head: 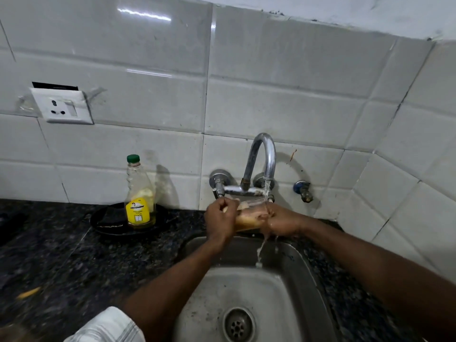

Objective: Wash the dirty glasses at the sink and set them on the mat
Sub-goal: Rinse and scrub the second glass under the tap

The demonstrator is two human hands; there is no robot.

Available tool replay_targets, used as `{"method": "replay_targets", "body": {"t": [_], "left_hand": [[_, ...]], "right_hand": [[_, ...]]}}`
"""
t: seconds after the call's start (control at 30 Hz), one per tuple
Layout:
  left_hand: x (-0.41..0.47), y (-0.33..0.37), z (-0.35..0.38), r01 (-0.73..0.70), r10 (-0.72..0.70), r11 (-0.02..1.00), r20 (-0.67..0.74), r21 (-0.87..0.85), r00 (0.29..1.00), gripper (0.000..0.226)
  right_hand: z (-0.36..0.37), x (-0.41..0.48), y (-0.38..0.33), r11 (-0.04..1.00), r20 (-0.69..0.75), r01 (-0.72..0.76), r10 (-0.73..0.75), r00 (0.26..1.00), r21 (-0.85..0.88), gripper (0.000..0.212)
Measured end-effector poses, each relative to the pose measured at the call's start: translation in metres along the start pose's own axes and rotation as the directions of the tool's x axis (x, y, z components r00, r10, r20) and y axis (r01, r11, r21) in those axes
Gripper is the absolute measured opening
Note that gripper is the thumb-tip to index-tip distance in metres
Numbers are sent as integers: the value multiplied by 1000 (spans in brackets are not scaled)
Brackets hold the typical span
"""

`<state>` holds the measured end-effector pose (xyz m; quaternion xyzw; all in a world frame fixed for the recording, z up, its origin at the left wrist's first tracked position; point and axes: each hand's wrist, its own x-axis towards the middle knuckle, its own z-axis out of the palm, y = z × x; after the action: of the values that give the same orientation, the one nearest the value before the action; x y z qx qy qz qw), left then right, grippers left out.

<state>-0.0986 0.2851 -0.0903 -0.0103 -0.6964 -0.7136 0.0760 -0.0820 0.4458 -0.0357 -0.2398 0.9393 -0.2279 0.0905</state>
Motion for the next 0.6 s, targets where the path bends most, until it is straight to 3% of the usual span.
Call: {"method": "replay_targets", "body": {"t": [0.03, 0.07, 0.1, 0.13, 0.17, 0.2, 0.23, 0.27, 0.3, 0.33, 0.37, 0.4, 0.43, 0.5, 0.53, 0.57, 0.6], "left_hand": [[0, -2, 3, -13, 15, 999, -40, 29, 999, 26], [2, -1, 1, 97, -97, 995, 10, 29, 995, 32], [4, 2, -1, 292, -292, 956, 130, 22, 947, 39], [5, 4, -5, 480, -478, 875, 282, 66, 832, 45], [7, 7, -9, 587, -568, 805, 407, 92, 715, 49], [8, 7, -10, 603, -565, 794, 454, 75, 689, 51], [8, 5, -7, 575, -515, 818, 436, -8, 738, 48], [9, 1, -4, 457, -400, 884, 341, -102, 850, 42], [6, -1, 0, 281, -247, 949, 217, -144, 944, 34], [2, -3, 3, 125, -107, 983, 130, -133, 986, 27], [0, -6, 5, 57, -47, 991, 91, -118, 995, 25], [0, -1, 4, 116, -107, 990, 110, -84, 988, 27], [3, 2, 2, 269, -254, 961, 183, -62, 950, 31], [6, 15, -7, 570, -552, 816, 415, 90, 724, 41], [7, 17, -9, 592, -573, 798, 449, 115, 686, 42], [6, 18, -9, 558, -532, 827, 411, 64, 741, 40], [7, 13, -5, 436, -409, 900, 306, -22, 860, 34]], "right_hand": [[-3, -1, 2, 999, 39, 23, -22, 999, -24, 39], [-5, -3, 0, 1000, 93, 13, -12, 996, -10, 33], [-6, -3, -1, 995, 122, 15, -3, 992, -101, 29], [-7, -5, -5, 984, 117, 34, -13, 993, -176, 28], [-6, -6, -6, 978, 122, 25, 1, 993, -209, 28], [-6, -7, -7, 985, 116, 7, 13, 993, -170, 29], [-7, -7, -7, 995, 112, -18, 29, 993, -99, 27], [-10, -6, -9, 998, 89, -3, 9, 996, -63, 28], [-11, -5, -9, 1000, 62, 2, -1, 998, -17, 34], [-9, -2, -4, 999, 59, 36, -35, 998, -18, 43], [-8, -3, -1, 1000, 84, 13, -13, 996, 3, 46], [-7, -7, -1, 999, 75, 33, -33, 997, 6, 44], [-6, -11, 1, 999, 79, 21, -19, 997, -31, 37], [-1, -11, 7, 979, 69, 42, -29, 997, -198, 37], [-1, -15, 4, 976, 61, 9, 4, 998, -217, 38], [-1, -16, 0, 991, 63, -26, 35, 997, -133, 33], [-4, -15, -6, 998, 43, -24, 26, 999, -53, 30]]}}
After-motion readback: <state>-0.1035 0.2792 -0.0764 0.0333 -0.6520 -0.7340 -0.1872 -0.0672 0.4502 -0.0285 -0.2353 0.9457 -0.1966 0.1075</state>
